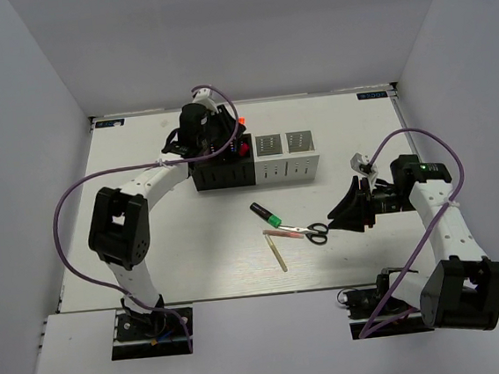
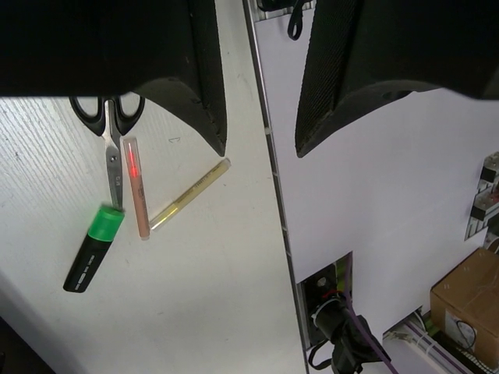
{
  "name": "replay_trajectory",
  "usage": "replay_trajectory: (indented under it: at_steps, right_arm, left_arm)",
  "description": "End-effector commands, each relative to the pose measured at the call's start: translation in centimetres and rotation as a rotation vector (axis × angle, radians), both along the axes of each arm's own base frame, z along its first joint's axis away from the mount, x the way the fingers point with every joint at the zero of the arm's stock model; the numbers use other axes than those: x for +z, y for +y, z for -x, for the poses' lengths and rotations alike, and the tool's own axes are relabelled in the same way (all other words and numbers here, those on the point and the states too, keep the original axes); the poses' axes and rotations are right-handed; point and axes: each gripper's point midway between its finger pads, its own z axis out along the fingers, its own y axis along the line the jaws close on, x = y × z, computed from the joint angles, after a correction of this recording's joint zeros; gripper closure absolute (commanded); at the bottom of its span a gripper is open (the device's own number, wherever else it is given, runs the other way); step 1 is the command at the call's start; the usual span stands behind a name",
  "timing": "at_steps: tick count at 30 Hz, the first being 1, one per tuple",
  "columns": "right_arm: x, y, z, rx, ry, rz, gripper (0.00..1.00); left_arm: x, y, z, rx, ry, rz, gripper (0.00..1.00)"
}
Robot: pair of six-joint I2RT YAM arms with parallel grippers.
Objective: Sort the stationery into containers
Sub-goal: Place the pen in the storage box.
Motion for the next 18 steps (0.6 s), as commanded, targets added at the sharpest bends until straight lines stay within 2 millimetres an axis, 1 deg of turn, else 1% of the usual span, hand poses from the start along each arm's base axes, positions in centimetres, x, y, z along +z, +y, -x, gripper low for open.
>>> replay_trajectory:
  at_steps: [1,2,3,5,7,8,9,10,11,12,13,18]
  right_arm:
    - [1.7,0.3,1.6,0.003,0.097,-0.038,0.55]
    - [1.7,0.3,1.6,0.003,0.092,-0.037,0.55]
    - [1.7,0.3,1.6,0.003,0.095,-0.038,0.55]
    - [1.7,0.3,1.6,0.004,0.096,-0.036,0.55]
    - [1.7,0.3,1.6,0.003,0.100,-0.038,0.53]
    - [1.7,0.3,1.6,0.005,0.102,-0.038,0.53]
    - [1.7,0.3,1.6,0.004,0.100,-0.040,0.53]
    - [1.7,0.3,1.6,0.006,0.099,-0.038,0.53]
    - [1.6,0.3,1.6,0.005,0.105,-0.037,0.53]
    - [1.6,0.3,1.6,0.005,0.105,-0.039,0.53]
    - [1.6,0.3,1.5,0.005,0.105,-0.039,0.52]
    - [1.6,0.3,1.5,0.011,0.116,-0.042,0.52]
  left_arm:
    - [1.3,-0.4,0.0,-0.030,-0.042,0.008,1.00]
    - [1.8,-0.5,-0.2,-0.039,-0.053,0.010,1.00]
    - [1.5,-0.4,-0.5,-0.038,-0.055,0.003,1.00]
    - [1.7,-1.1,-0.1,-0.112,-0.066,0.013,1.00]
    - [2.2,-0.8,-0.5,-0.156,-0.098,0.006,1.00]
    - [2.5,-1.7,0.2,-0.234,-0.108,0.037,1.00]
    - [3.1,-1.2,-0.3,-0.237,-0.123,0.047,1.00]
    - [3.2,-1.0,-0.4,-0.251,-0.130,0.044,1.00]
    - [3.6,-1.4,0.3,-0.309,-0.138,0.061,1.00]
    - [3.8,-1.2,0.2,-0.318,-0.143,0.061,1.00]
    - [3.8,-1.1,0.3,-0.344,-0.164,0.043,0.99]
    - [3.5,-1.3,0.7,-0.426,-0.208,-0.027,1.00]
